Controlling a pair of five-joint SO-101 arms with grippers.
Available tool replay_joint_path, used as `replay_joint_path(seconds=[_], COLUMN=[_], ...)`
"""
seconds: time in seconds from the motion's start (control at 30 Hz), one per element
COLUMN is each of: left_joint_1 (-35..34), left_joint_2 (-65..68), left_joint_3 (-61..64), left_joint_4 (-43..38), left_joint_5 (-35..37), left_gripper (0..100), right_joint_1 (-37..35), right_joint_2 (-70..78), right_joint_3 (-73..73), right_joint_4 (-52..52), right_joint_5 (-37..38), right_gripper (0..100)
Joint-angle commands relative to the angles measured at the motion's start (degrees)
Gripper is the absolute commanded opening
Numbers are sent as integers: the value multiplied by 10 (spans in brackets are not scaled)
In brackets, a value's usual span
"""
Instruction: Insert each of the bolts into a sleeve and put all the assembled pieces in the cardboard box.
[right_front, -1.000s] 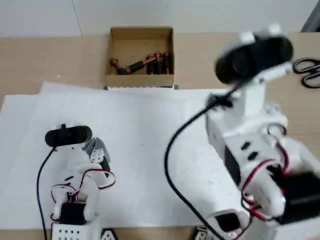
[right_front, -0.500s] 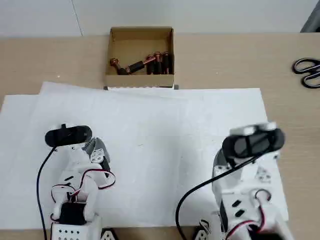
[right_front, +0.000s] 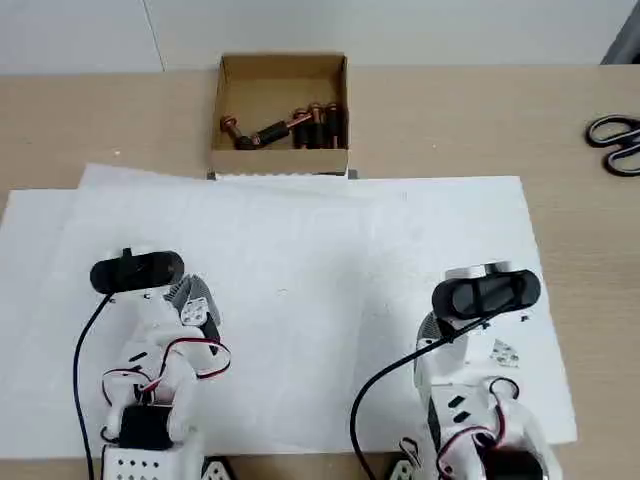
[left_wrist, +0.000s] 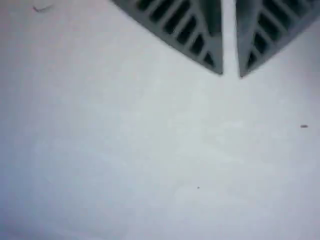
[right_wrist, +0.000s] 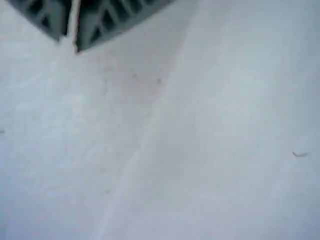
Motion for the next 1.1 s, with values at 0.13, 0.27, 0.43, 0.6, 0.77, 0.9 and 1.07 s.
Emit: replay_joint_path(seconds=[0.13, 0.27, 0.43, 0.6, 0.77, 0.9, 1.07], left_joint_1=[2, 2, 2, 2, 2, 2, 1], left_joint_2=[-7, -7, -7, -7, -7, -7, -7], left_joint_3=[-2, -2, -2, -2, -2, -2, -2], left_joint_4=[4, 4, 4, 4, 4, 4, 4], left_joint_5=[2, 2, 2, 2, 2, 2, 2], left_gripper=[6, 6, 6, 6, 6, 6, 6], right_joint_1=[0, 3, 4, 4, 4, 4, 3], right_joint_2=[-3, -3, -3, -3, -3, -4, -4], right_joint_3=[52, 73, 105, 149, 217, 243, 242], right_joint_4=[-25, -23, -30, -34, -67, -83, -83], right_joint_5=[30, 38, 36, 37, 37, 35, 34], right_gripper=[4, 4, 4, 7, 4, 4, 4])
